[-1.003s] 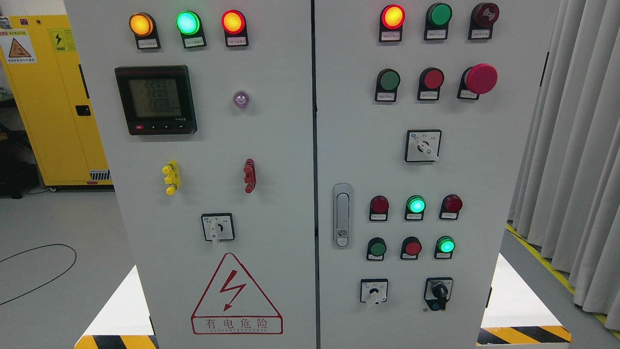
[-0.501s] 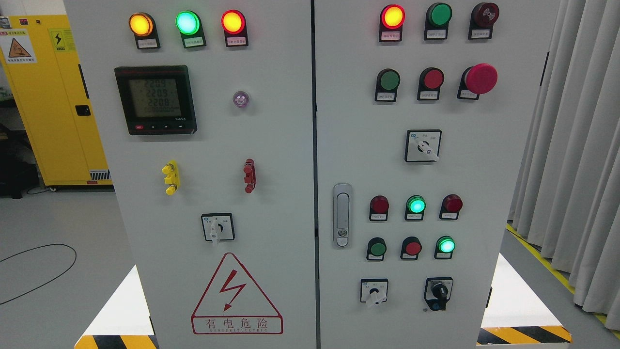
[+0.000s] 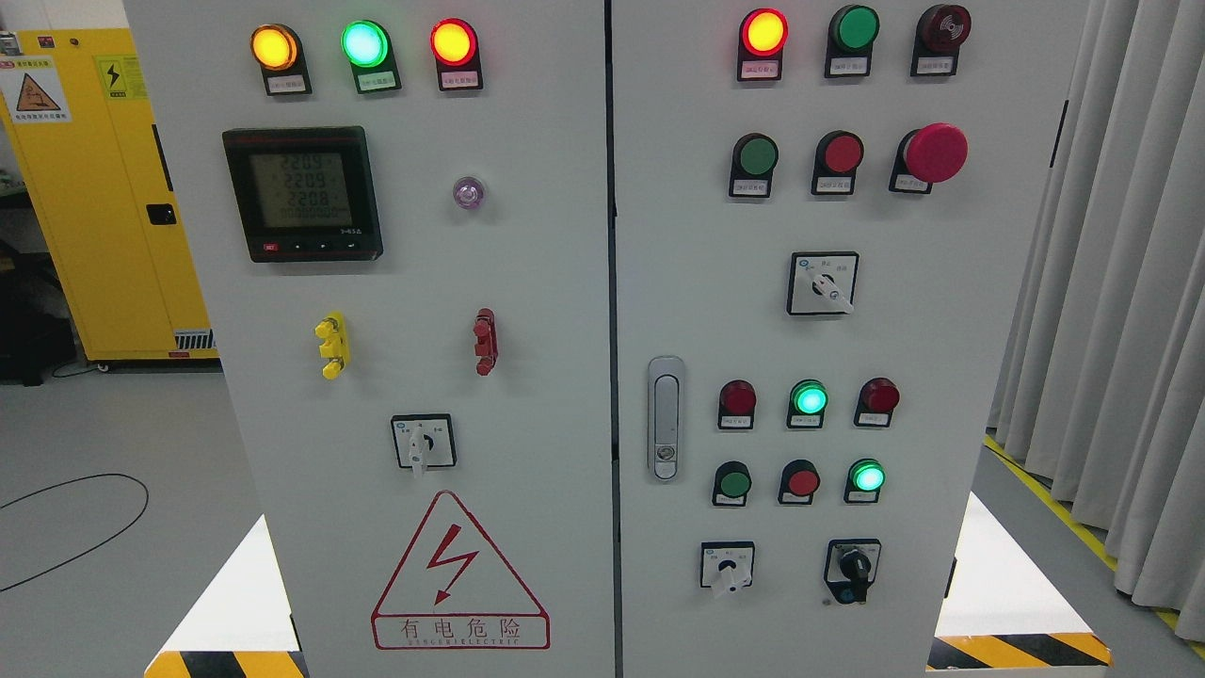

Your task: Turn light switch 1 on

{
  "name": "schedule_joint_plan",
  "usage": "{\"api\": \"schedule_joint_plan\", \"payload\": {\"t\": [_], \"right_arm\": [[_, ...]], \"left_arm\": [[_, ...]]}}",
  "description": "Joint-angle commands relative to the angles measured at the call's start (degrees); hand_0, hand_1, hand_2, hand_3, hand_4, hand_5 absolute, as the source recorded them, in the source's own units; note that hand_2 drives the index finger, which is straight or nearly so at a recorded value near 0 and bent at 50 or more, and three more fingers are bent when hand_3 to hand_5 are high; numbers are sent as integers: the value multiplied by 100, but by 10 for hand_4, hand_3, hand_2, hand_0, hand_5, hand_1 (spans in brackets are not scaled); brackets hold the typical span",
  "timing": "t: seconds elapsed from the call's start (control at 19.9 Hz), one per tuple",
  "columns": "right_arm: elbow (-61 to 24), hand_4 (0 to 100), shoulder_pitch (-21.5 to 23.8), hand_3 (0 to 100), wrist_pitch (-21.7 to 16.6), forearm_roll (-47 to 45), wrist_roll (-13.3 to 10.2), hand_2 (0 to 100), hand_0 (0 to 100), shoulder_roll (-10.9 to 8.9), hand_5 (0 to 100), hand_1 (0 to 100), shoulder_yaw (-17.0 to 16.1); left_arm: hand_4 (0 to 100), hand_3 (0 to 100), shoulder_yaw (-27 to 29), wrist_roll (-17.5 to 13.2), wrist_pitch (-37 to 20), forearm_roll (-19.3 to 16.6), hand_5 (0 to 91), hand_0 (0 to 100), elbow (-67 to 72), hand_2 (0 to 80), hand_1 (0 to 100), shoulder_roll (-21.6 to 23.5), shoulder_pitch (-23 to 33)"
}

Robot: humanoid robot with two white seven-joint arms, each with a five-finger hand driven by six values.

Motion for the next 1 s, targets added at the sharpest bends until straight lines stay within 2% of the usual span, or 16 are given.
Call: {"api": "schedule_joint_plan", "payload": {"t": [0.0,0.15,0.35,0.45,0.75,0.9,0.95], "right_arm": [[0,0,0,0,2,1,5,40,0,0,0,500,0],[0,0,0,0,2,1,5,40,0,0,0,500,0],[0,0,0,0,2,1,5,40,0,0,0,500,0],[0,0,0,0,2,-8,5,40,0,0,0,500,0],[0,0,0,0,2,1,5,40,0,0,0,500,0],[0,0,0,0,2,1,5,40,0,0,0,500,0],[0,0,0,0,2,-8,5,40,0,0,0,500,0]], "left_arm": [[312,231,207,24,-66,-97,50,375,-1479,0,196,57,-58],[312,235,207,164,-75,-88,49,368,-1462,0,197,128,-172],[317,247,224,173,-83,-97,51,365,-1479,0,198,49,-173],[321,251,163,191,-75,-62,53,364,-1488,0,198,294,-120],[330,261,145,287,-75,-79,57,360,-1541,0,203,251,-357],[422,336,145,305,-75,-88,144,351,-1576,24,229,58,-629],[490,411,145,305,-49,-88,262,345,-1646,79,269,40,-682]]}}
